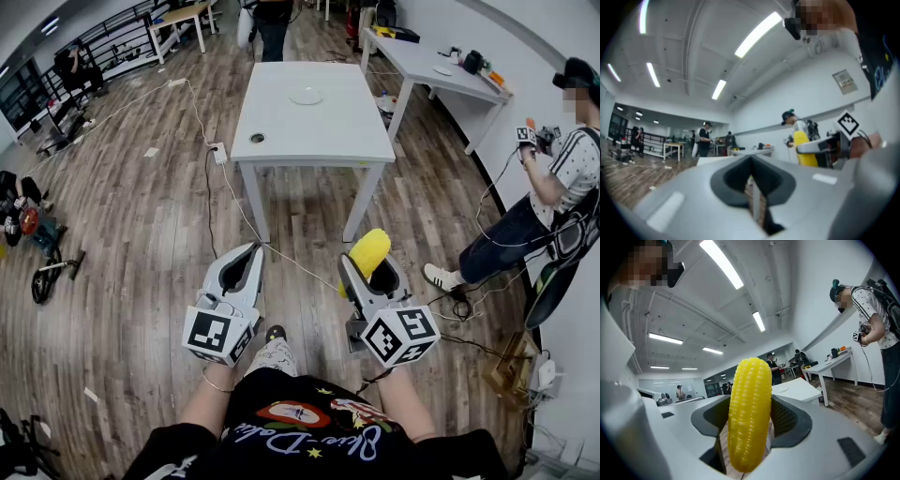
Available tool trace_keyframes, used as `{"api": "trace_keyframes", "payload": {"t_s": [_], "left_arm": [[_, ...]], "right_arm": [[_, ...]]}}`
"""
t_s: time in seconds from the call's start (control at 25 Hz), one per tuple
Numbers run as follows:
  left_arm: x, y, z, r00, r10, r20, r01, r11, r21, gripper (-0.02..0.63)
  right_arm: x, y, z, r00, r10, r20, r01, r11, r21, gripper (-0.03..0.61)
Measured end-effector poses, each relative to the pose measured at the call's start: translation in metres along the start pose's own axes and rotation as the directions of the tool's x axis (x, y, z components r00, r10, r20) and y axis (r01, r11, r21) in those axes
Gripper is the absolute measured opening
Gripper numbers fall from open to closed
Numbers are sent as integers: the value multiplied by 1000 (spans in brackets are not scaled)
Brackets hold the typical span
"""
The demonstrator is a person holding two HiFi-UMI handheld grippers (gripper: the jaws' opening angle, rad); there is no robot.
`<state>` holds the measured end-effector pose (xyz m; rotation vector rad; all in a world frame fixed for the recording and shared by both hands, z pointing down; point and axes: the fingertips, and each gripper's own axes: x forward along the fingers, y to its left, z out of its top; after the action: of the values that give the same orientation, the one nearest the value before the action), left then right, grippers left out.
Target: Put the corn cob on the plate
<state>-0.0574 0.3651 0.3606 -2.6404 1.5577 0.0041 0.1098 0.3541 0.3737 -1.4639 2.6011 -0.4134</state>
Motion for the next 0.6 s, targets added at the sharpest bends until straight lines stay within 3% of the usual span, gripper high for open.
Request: {"api": "trace_keyframes", "payload": {"t_s": [0.28, 0.6], "left_arm": [[99, 41, -20, 998, -37, 41, 38, 999, -35, -9], [248, 137, -25, 989, -138, 52, 139, 990, -33, -9]], "right_arm": [[83, -50, 5, 1000, -2, -26, 1, 1000, -22, 272], [255, -100, 29, 1000, -27, -10, 27, 1000, 13, 272]]}}
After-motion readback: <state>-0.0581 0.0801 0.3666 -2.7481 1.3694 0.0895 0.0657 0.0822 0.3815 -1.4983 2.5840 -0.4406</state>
